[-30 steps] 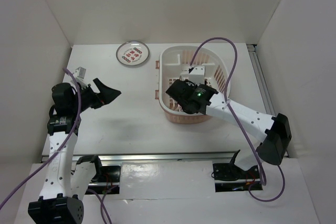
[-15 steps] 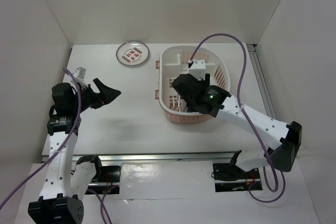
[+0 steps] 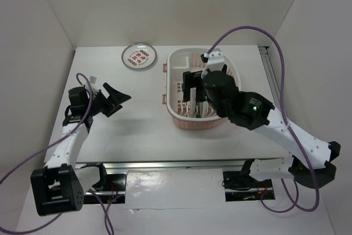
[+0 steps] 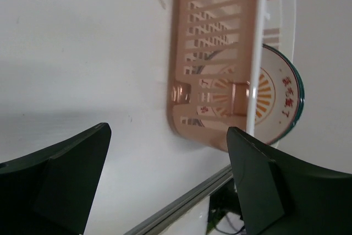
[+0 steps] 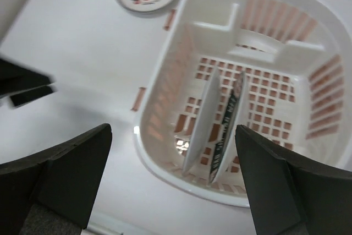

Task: Load the plates into the dish rack

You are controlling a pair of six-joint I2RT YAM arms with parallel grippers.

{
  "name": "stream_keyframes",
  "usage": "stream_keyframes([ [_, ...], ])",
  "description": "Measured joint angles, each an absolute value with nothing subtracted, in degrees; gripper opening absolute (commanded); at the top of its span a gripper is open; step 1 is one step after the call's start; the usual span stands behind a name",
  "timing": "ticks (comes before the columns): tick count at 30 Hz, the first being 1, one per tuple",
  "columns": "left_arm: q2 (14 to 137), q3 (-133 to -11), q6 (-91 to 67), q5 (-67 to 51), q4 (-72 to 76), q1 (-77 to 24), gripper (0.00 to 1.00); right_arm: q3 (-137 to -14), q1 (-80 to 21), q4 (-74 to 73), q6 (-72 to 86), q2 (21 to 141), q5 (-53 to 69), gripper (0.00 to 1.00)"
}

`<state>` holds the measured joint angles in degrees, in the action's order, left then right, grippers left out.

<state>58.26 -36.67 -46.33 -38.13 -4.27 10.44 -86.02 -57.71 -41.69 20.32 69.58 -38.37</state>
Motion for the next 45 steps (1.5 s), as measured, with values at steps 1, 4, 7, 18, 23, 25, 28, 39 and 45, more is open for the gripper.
stream_keyframes([
  [1,60.2,-35.6,-47.9,-37.4,-2.2,10.4,1.0,-85.8,-58.0,-41.1,19.6,68.7,-36.2,1.0],
  [4,66.7,-33.9,-53.3,-34.3,4.4,10.4,1.0,-86.8,-58.7,-40.3,17.5,65.1,-29.3,1.0],
  [7,74.3,-33.8,-57.9,-30.4,13.5,10.2,1.0,-89.8,-58.7,-40.6,15.6,64.8,-24.4,1.0],
  [18,102.8,-45.9,-68.1,-14.3,29.5,2.6,1.0,-89.7,-59.3,-40.8,9.0,65.1,-20.5,1.0],
  [23,115.3,-58.2,-72.1,-12.3,34.7,1.7,1.0,-83.3,-59.5,-40.2,7.2,64.6,-20.8,1.0],
  [25,118.8,-62.7,-72.5,-11.0,34.7,1.5,1.0,-82.0,-59.9,-40.1,6.8,64.4,-20.8,1.0],
  [28,124.2,-70.7,-73.5,-9.2,34.1,1.2,0.96,-80.3,-60.6,-39.4,6.4,63.9,-20.8,1.0],
  [39,131.3,-82.8,-75.5,-4.5,27.2,0.4,0.64,-78.5,-60.8,-35.2,6.3,63.3,-21.1,1.0],
  [45,131.5,-83.2,-75.2,-3.1,24.9,0.3,0.52,-78.3,-61.3,-33.6,6.6,63.0,-19.9,1.0],
])
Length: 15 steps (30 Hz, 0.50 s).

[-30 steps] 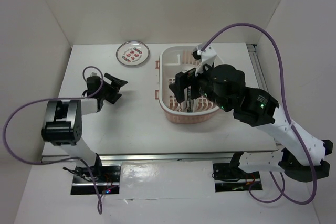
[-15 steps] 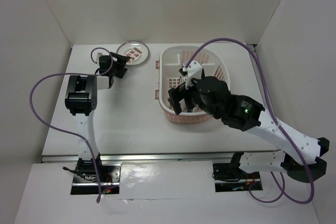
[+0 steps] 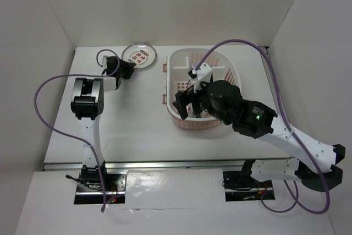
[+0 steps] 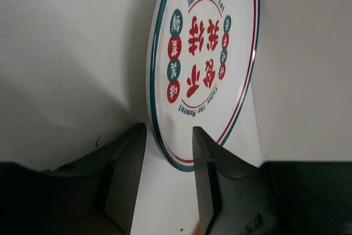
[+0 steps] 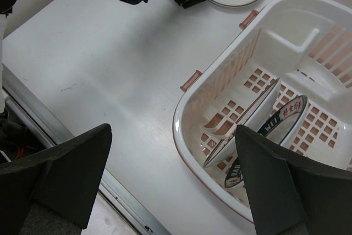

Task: Load the plates into the dish rack

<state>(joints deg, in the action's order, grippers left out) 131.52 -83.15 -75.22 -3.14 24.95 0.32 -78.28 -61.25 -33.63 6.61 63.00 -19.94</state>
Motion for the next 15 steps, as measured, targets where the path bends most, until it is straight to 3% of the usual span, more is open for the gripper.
stream_keyframes([
  [4,132.0,-84.1,-75.0,-2.5,23.5,0.3,0.39,-78.3,-61.3,-33.6,7.0,62.6,-19.2,1.0],
  [10,133.1,-86.0,-75.3,-1.9,21.9,0.3,0.34,-78.3,-61.3,-33.4,7.6,62.0,-18.4,1.0],
  [11,133.1,-86.1,-75.2,-1.8,21.6,0.3,0.2,-78.2,-61.3,-33.4,7.6,61.8,-18.3,1.0],
  [14,133.3,-86.5,-75.6,-1.9,21.4,0.3,0.1,-78.0,-61.3,-33.3,7.7,61.6,-18.1,1.0],
  [15,133.3,-86.8,-75.5,-1.9,21.0,0.3,0.02,-77.9,-61.3,-33.2,7.6,61.5,-18.0,1.0],
])
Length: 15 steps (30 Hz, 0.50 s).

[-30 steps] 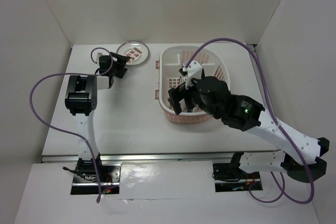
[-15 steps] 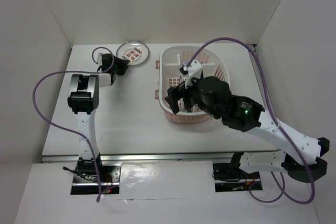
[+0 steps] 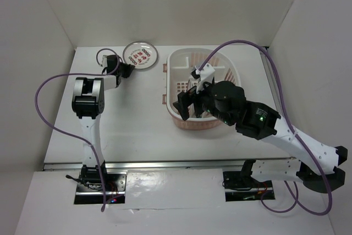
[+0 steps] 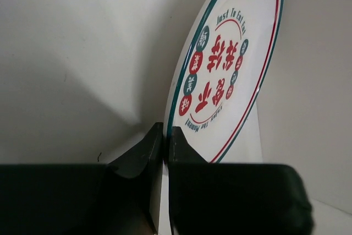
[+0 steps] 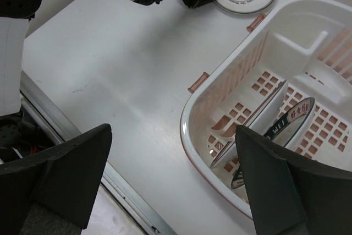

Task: Load the plates into the dish rack

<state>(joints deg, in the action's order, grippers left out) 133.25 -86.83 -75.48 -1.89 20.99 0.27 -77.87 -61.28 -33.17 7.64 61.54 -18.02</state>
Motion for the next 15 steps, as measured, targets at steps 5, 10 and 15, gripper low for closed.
stream_keyframes([
  [5,133.3,-87.2,-76.4,-2.0,20.0,0.5,0.0,-77.2,-61.3,-33.0,7.7,61.1,-17.8,1.0],
  [10,133.3,-87.1,-76.6,-3.8,19.5,1.2,0.0,-76.5,-61.3,-32.8,7.7,59.9,-18.0,1.0],
  [15,128.0,-79.1,-75.8,-5.6,20.9,2.1,0.0,-76.1,-61.3,-32.8,7.6,59.6,-19.6,1.0],
])
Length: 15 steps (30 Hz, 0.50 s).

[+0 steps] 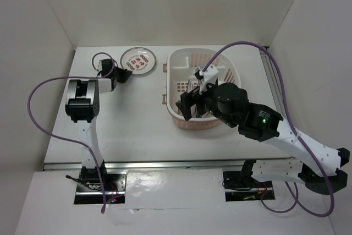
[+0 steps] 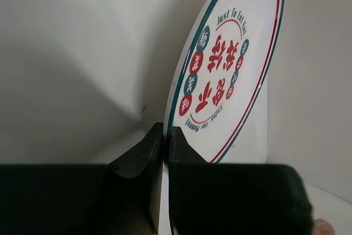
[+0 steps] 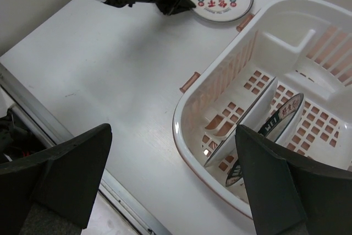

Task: Load the plates into the dish rack

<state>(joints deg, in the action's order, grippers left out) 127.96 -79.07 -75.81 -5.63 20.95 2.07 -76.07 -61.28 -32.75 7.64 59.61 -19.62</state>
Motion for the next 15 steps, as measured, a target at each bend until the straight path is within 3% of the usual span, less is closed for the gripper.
stream_keyframes([
  [7,108.2,-69.5,-66.7,-0.8,4.7,0.6,0.0,-75.3,-61.7,-27.2,5.5,61.1,-22.0,1.0],
  [15,75.6,-64.5,-54.8,-0.6,-9.3,-0.7,0.0,-79.9,-61.9,-21.6,0.4,68.2,-18.7,1.0],
])
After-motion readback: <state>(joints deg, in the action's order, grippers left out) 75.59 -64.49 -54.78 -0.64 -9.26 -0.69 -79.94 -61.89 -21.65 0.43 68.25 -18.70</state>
